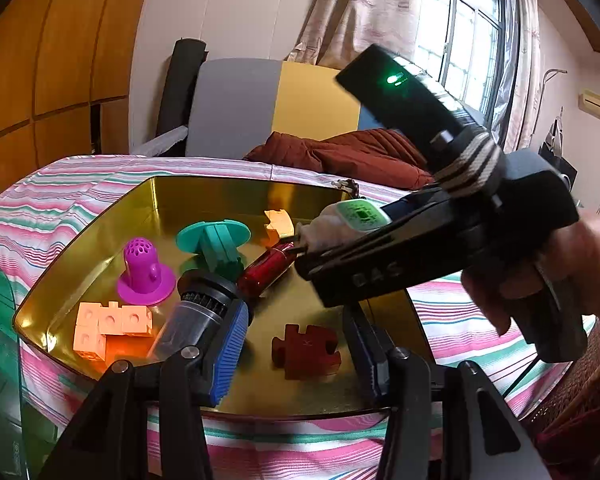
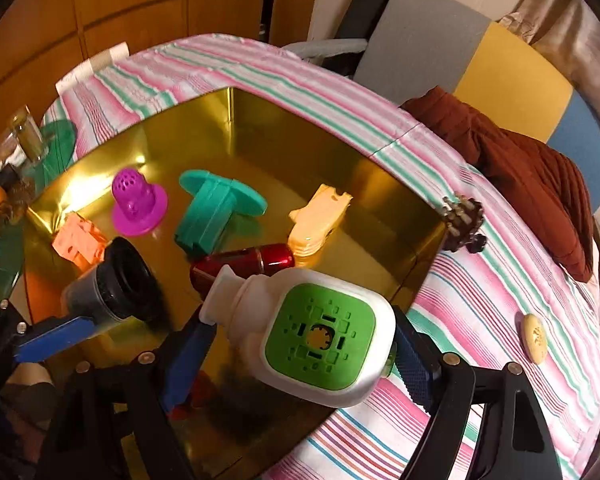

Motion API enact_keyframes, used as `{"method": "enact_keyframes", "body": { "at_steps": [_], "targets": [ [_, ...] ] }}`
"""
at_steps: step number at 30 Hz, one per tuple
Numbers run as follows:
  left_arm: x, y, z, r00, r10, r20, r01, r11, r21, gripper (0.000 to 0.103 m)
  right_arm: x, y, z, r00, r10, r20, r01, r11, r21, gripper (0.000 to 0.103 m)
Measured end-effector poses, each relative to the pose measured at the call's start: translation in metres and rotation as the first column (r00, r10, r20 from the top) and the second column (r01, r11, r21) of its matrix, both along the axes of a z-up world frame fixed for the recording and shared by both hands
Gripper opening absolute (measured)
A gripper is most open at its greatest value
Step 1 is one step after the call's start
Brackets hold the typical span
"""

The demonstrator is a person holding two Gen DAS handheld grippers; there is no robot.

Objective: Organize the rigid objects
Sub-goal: 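Carry the white-green plug device into the tray and open the right tool, then move the left tool to the brown hair clip and grasp it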

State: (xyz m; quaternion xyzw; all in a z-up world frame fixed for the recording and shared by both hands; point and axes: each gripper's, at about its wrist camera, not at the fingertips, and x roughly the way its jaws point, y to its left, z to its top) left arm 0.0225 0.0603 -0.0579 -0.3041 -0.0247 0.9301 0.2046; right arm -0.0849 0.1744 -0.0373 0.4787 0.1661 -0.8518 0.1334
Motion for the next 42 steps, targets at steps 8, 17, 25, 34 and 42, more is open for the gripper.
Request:
{"method": "enact_keyframes", "body": {
  "at_steps": [8, 17, 25, 34, 42],
  "targets": [
    [-0.001, 0.001, -0.001, 1.0, 0.003, 0.009, -0.003, 1.0, 0.004, 0.05, -0.01, -0.006, -0.012, 0.999, 0.038, 0.034, -0.04, 0.997, 0.061, 0.085],
    [0.002, 0.001, -0.001, 1.0, 0.006, 0.01, -0.006, 1.0, 0.015, 0.05, -0.007, 0.01, 0.008, 0.997, -0.028, -0.07, 0.03, 0.999, 0.025, 0.097],
    [0.003, 0.0, -0.001, 1.0, 0.011, 0.009, -0.011, 1.0, 0.019, 0.05, 0.0, 0.068, 0.029, 0.963, -0.256, -0.087, 0.228, 0.942, -0.247, 0.097],
    [0.005, 0.0, 0.0, 1.0, -0.002, 0.009, 0.001, 1.0, 0.03, 0.052, 0.013, 0.105, 0.015, 0.915, -0.402, -0.004, 0.378, 0.863, -0.335, 0.097],
    [0.006, 0.003, 0.0, 1.0, -0.008, 0.008, 0.008, 1.0, 0.026, 0.056, 0.023, 0.138, -0.005, 0.879, -0.475, 0.028, 0.466, 0.846, -0.261, 0.097]
  ]
}}
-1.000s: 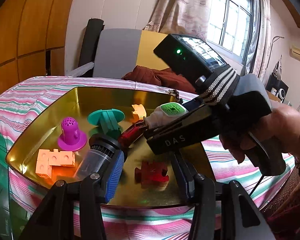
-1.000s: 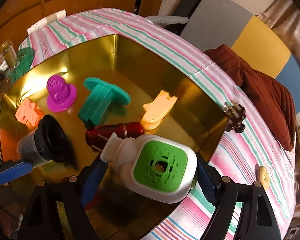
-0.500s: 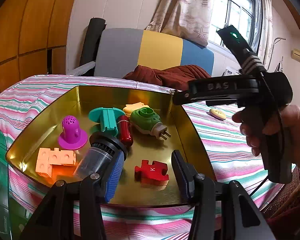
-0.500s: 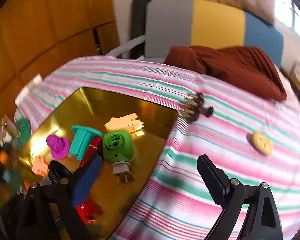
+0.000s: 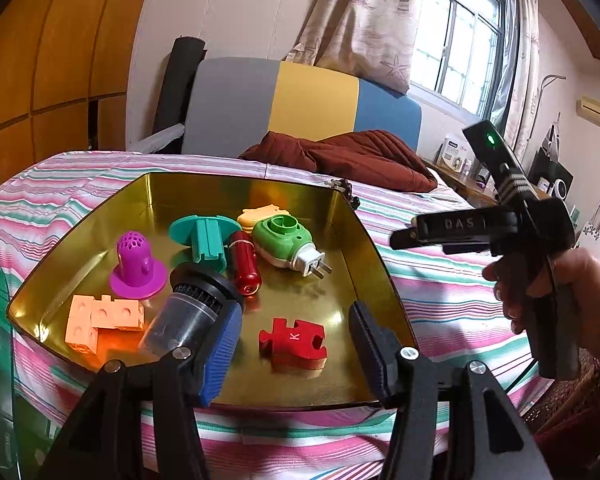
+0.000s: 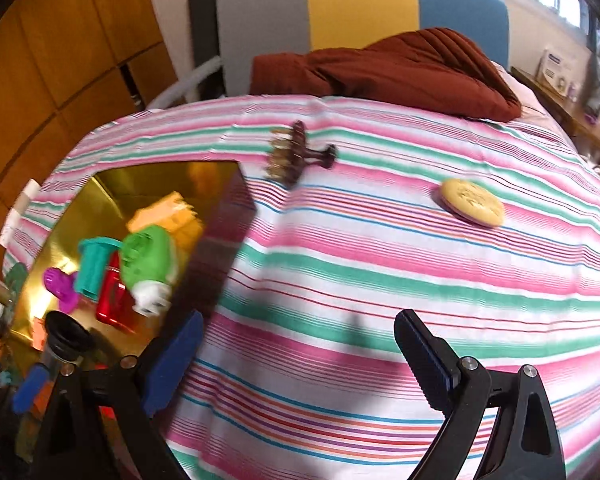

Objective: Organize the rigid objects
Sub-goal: 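Move the left tool to the brown hair clip and grasp it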

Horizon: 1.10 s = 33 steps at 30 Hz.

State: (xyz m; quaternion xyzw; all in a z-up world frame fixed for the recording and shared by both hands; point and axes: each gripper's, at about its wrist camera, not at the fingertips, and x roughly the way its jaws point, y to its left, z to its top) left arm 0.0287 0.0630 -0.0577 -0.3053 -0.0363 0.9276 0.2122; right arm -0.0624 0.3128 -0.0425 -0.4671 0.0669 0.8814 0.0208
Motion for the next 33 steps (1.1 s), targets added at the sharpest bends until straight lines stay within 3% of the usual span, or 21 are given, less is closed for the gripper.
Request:
{"method": "enact_keyframes", "body": {
  "at_steps": [5, 25, 33],
  "targets": [
    [0.001, 0.001, -0.002, 1.0, -0.001, 0.007, 0.001, 1.0, -0.006, 0.057, 0.004, 0.014, -0.007, 0.999, -0.043, 0.021, 0.041, 0.994, 0.103, 0.097],
    [0.012, 0.026, 0.003, 0.997, -0.078, -0.018, 0.076, 0.993, -0.084, 0.057, -0.004, 0.052, -0.011, 0.986, -0.14, 0.093, 0.13, 0.986, 0.104, 0.097],
    [0.009, 0.041, 0.01, 0.992, -0.129, -0.015, 0.126, 0.986, -0.104, 0.057, -0.033, 0.097, -0.015, 0.986, -0.16, 0.039, 0.151, 0.974, 0.17, 0.097]
  ]
}}
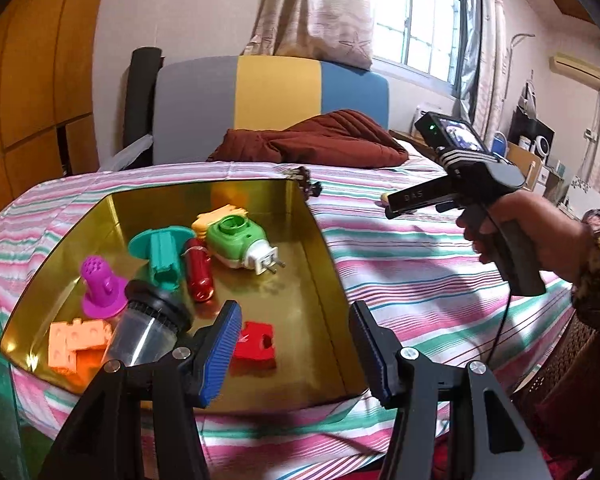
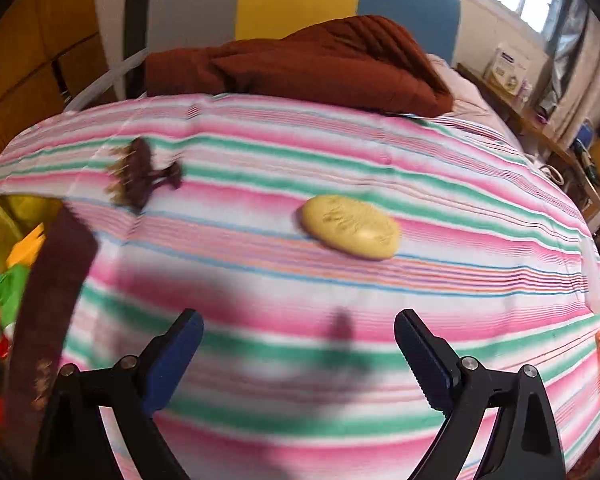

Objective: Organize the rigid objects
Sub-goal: 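Move the left tool to the brown hair clip and grasp it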

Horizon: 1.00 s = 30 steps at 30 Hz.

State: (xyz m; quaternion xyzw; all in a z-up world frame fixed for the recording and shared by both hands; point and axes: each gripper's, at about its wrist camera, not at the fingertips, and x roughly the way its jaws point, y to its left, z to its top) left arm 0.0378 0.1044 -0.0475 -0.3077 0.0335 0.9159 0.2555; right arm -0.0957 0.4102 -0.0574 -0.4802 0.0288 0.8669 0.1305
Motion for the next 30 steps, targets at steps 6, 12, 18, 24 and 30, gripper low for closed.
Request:
{"method": "enact_keyframes", "body": {
  "at_steps": [6, 12, 18, 24, 30],
  "targets": [
    [-0.015, 0.028, 0.016, 0.999, -0.048, 0.025, 0.047, 0.999, 0.016, 0.057, 0.003, 0.029, -0.011, 0.996, -0.086, 0.026, 0.089, 0.986, -0.14, 0.097],
    [-0.05, 0.079, 0.049, 0.993, -0.113, 0.018, 0.112, 0.993, 0.041, 0.067, 0.007, 0.042, 0.004, 0.989, -0.142, -0.034, 0.135, 0.978, -0.159, 0.098],
    [-0.113, 0.126, 0.071, 0.997, -0.069, 0.043, 0.068, 0.998, 0.014, 0.072, 0.009, 0.064, 0.004, 0.975, -0.219, -0.019, 0.21, 0.953, -0.22, 0.098],
    [-0.187, 0.165, 0.054, 0.998, 0.04, 0.057, -0.031, 0.989, -0.146, 0.072, 0.02, 0.092, 0.003, 0.941, -0.337, -0.009, 0.319, 0.9, -0.298, 0.098],
    [-0.242, 0.182, 0.013, 0.983, 0.11, 0.144, -0.068, 0.961, -0.27, 0.072, 0.024, 0.108, 0.002, 0.916, -0.401, -0.001, 0.377, 0.86, -0.345, 0.098]
  ]
}}
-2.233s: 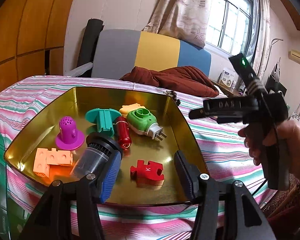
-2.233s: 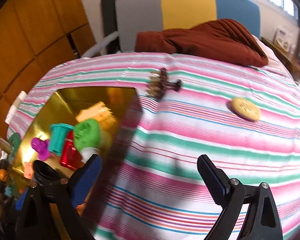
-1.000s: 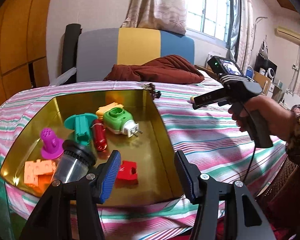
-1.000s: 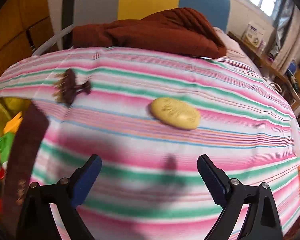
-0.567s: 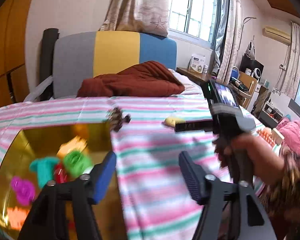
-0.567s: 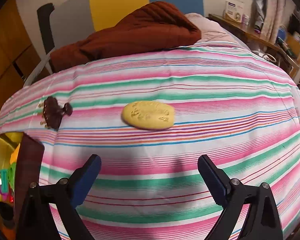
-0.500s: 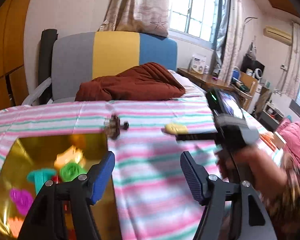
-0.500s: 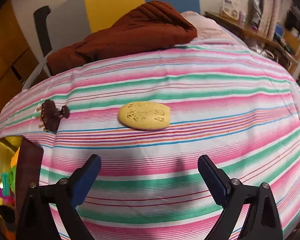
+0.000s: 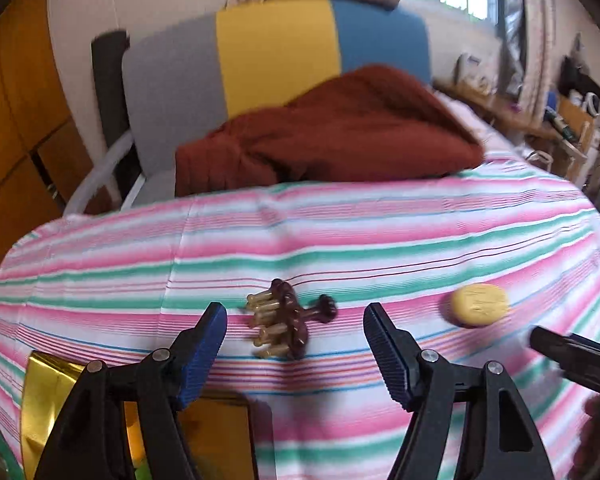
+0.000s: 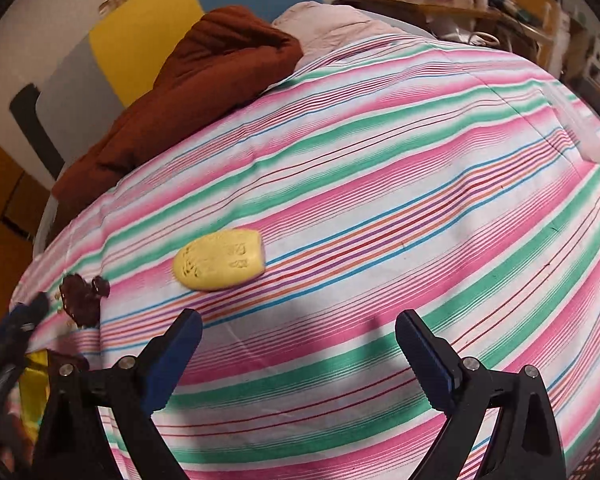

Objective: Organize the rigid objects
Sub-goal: 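Move the left tool to the brown hair clip and grasp it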

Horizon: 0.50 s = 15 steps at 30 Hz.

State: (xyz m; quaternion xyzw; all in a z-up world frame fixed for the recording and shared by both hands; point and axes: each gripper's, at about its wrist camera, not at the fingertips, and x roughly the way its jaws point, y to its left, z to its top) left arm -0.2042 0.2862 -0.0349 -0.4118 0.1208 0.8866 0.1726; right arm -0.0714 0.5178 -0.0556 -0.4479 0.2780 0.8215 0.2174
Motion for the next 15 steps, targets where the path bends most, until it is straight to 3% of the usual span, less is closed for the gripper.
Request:
{"method": "enact_keyframes", "body": {
  "at_steps": [3, 10, 14, 15],
  "targets": [
    [-0.02, 0.003, -0.014, 0.998, 0.048, 0.026, -0.047, 0.998, -0.039, 0.072, 0.0, 0.004, 0.001, 1.0, -0.019, -0.011, 0.019, 1.0, -0.011, 0.098],
    [-0.041, 0.017, -0.04, 0.991, 0.054, 0.12, -0.045, 0.996, -0.078, 0.068, 0.0, 0.011, -0.004, 0.999, -0.041, -0.006, 0.041, 0.997, -0.064, 0.098],
    [-0.037, 0.022, -0.04, 0.995, 0.03, 0.095, -0.022, 0.997, -0.08, 0.066, -0.001, 0.01, -0.003, 0.999, -0.034, -0.012, 0.033, 0.998, -0.06, 0.098],
    [-0.036, 0.022, -0.039, 0.996, 0.029, 0.089, -0.022, 0.997, -0.073, 0.06, -0.001, 0.009, -0.003, 0.999, -0.033, -0.012, 0.032, 0.998, -0.059, 0.098]
  ]
}}
